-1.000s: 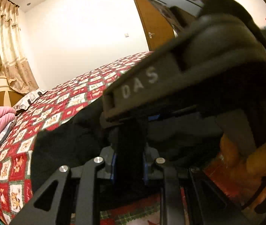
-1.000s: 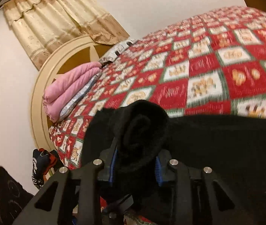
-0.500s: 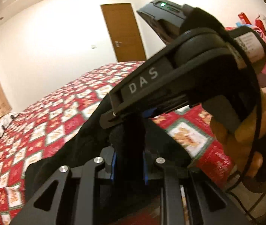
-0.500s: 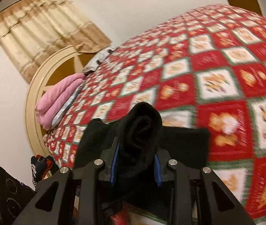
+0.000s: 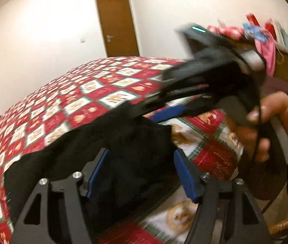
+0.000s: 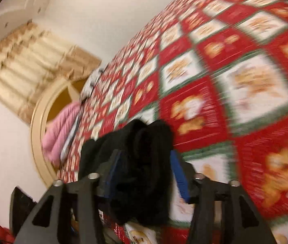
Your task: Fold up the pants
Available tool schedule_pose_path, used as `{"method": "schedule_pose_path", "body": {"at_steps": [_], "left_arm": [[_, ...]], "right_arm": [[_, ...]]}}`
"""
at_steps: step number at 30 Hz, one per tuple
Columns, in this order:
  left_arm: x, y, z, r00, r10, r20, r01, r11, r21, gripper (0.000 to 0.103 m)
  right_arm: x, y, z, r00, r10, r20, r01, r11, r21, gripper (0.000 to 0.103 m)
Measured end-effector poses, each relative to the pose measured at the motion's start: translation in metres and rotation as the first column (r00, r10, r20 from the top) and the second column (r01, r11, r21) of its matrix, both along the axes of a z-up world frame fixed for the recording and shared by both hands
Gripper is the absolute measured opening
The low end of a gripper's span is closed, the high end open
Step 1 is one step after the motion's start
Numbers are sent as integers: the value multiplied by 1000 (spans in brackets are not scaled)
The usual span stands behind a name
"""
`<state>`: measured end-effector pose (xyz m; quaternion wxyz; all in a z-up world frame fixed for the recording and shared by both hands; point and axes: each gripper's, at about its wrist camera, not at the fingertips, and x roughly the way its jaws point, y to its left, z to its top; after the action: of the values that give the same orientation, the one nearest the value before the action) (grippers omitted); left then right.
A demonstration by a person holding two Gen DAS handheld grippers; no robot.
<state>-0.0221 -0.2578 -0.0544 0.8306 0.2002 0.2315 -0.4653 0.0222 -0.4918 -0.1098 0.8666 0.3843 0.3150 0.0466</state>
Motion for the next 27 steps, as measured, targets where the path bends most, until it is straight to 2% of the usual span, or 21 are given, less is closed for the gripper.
{"method": "schedule_pose_path", "body": {"at_steps": [2,4,7,9,12,13,14,15,17,19,22,24,25,27], "left_arm": [[18,22,9,997,66,-29,-67,997,-24,76],[39,43,15,990,132,-52,-134,990,-43,76],[64,71,17,965,252,-70,-257,964,-70,77],[87,85,14,939,335,-82,-341,938,-62,77],[97,92,-5,905,420,-67,-420,907,1,77],[101,92,-16,894,445,-57,-443,895,44,77],[106,94,-26,885,462,-56,-457,886,72,77],[106,95,-35,879,472,-66,-465,880,100,77],[100,98,-41,882,467,-72,-459,883,96,77],[95,99,-42,885,462,-52,-457,885,92,85],[93,101,-43,878,475,-65,-470,879,81,93],[94,101,-45,871,483,-93,-478,876,71,93],[94,100,-45,870,485,-95,-479,875,73,93],[91,99,-42,879,471,-79,-464,881,92,93]], "right_arm": [[-30,-1,15,996,-85,39,88,991,-103,54],[-45,14,29,994,-81,71,95,973,-211,54],[-41,53,42,996,16,83,9,957,-291,45],[-28,86,48,992,98,76,-64,927,-369,43],[-1,127,50,984,174,36,-134,858,-495,43],[7,134,46,983,182,20,-146,845,-514,43],[12,137,41,983,183,1,-156,839,-521,41],[18,138,32,983,178,-36,-171,837,-520,32],[20,133,15,981,154,-122,-195,836,-514,25],[7,119,2,980,141,-139,-191,851,-489,12],[-19,91,-3,988,110,-112,-146,910,-387,8],[-28,79,-7,991,98,-94,-123,943,-310,8],[-29,77,-6,991,91,-93,-115,950,-290,8],[-29,83,4,991,74,-113,-107,937,-332,9]]}}
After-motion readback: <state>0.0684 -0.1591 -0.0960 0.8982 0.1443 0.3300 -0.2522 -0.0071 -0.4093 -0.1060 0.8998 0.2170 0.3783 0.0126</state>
